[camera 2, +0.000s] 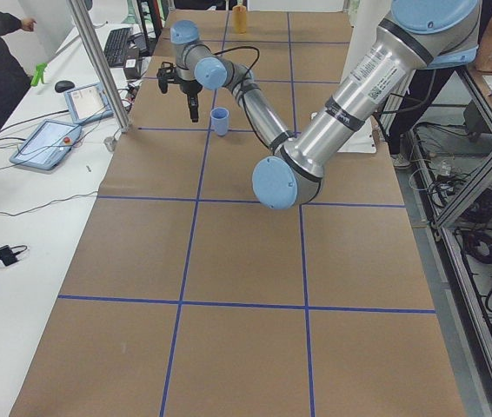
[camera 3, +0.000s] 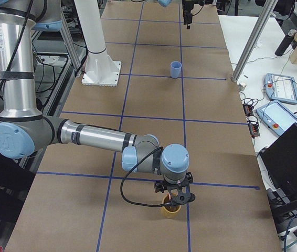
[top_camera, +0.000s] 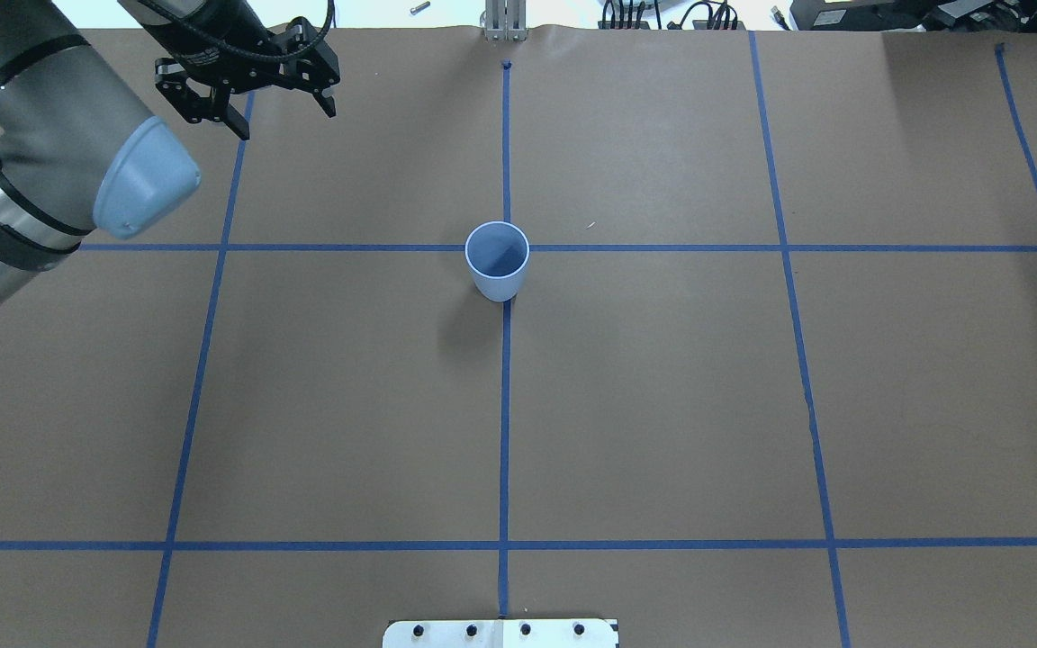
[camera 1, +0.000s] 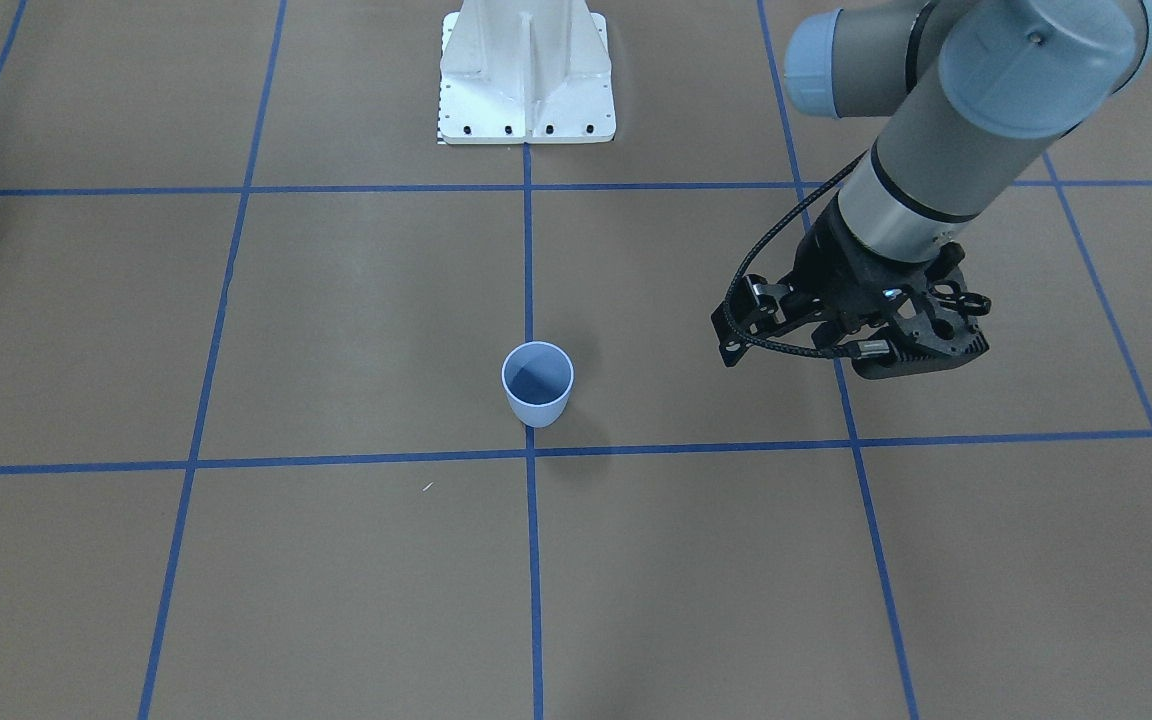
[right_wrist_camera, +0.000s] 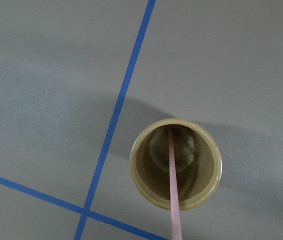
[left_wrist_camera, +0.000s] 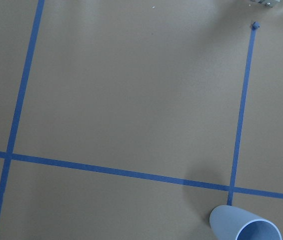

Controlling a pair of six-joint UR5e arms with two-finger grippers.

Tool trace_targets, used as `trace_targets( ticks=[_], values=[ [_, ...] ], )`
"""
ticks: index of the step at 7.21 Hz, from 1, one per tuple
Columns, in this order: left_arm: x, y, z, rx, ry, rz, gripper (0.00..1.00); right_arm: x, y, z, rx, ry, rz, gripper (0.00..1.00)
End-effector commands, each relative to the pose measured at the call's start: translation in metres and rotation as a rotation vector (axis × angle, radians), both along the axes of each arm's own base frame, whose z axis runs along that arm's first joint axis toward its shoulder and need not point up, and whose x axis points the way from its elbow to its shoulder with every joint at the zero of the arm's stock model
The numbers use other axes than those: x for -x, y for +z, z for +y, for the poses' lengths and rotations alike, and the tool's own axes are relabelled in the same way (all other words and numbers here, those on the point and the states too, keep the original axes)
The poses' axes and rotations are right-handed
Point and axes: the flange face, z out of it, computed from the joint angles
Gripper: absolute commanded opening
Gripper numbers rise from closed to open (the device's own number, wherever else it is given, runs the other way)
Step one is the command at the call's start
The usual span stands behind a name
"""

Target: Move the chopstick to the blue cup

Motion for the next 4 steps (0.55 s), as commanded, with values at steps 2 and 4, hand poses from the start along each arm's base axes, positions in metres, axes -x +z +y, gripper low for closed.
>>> trace_targets(
  ticks=[2,4],
  values=[
    [0.005,0.012,0.008,-0.004,0.01,-0.01,0.98,0.002,0.001,0.004,-0.008,0.001,-0.028,1.0],
    [0.005,0.021,0.009,-0.006,0.02,-0.019,0.98,0.004,0.005,0.004,-0.002,-0.003,-0.047,1.0]
  ],
)
